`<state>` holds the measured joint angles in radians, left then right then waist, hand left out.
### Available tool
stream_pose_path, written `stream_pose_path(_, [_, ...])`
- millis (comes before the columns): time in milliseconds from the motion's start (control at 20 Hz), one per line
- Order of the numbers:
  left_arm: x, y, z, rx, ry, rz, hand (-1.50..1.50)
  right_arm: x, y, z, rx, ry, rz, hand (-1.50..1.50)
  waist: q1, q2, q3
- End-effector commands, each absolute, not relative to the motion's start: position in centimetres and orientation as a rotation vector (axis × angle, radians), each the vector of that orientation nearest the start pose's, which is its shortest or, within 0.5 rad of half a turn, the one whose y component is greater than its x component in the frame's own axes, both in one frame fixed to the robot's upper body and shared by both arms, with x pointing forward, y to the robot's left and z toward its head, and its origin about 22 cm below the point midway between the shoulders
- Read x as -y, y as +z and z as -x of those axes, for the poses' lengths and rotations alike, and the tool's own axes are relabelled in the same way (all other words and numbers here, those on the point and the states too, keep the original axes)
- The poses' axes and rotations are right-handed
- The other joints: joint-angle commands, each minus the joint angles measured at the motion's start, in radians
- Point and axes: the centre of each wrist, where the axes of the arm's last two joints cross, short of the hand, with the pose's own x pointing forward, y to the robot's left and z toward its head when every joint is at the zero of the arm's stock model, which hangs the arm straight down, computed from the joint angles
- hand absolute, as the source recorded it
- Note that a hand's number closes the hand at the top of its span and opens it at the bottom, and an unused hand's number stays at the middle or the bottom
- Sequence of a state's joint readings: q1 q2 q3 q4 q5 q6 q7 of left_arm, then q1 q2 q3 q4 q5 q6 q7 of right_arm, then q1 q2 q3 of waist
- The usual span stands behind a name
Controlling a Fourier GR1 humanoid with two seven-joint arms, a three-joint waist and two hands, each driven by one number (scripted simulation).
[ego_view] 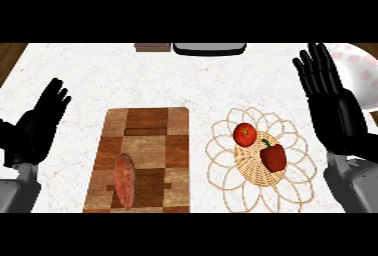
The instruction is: Pick the bell pepper from the placemat and place it in the bowl
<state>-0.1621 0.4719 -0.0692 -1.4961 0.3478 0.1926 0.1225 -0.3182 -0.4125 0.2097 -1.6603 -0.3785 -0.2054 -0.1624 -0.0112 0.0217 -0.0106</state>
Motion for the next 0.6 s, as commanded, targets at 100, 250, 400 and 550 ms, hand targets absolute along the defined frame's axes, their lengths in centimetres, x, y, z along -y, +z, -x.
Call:
stream_pose_path(100, [-26.9,4.8,-27.7,1.59,-0.173,-0.053,0.0,25.3,8.4,-27.7,1.903,0.066,0.143,1.5,-0.009,-0.024,0.01])
stream_pose_path(250, [-24.4,5.0,-27.2,1.64,-0.325,0.055,0.0,28.1,4.8,-25.7,1.791,-0.011,0.38,1.5,-0.041,-0.026,0.01])
stream_pose_path(400, [-22.2,3.7,-26.2,1.593,-0.341,0.138,0.0,29.6,0.4,-23.9,1.555,0.119,0.664,1.5,-0.022,-0.021,0.008])
stream_pose_path(550, [-22.3,2.4,-26.6,1.589,-0.385,0.148,0.0,26.6,-1.0,-25.3,1.639,0.063,0.576,-1.5,0.011,-0.02,0.011])
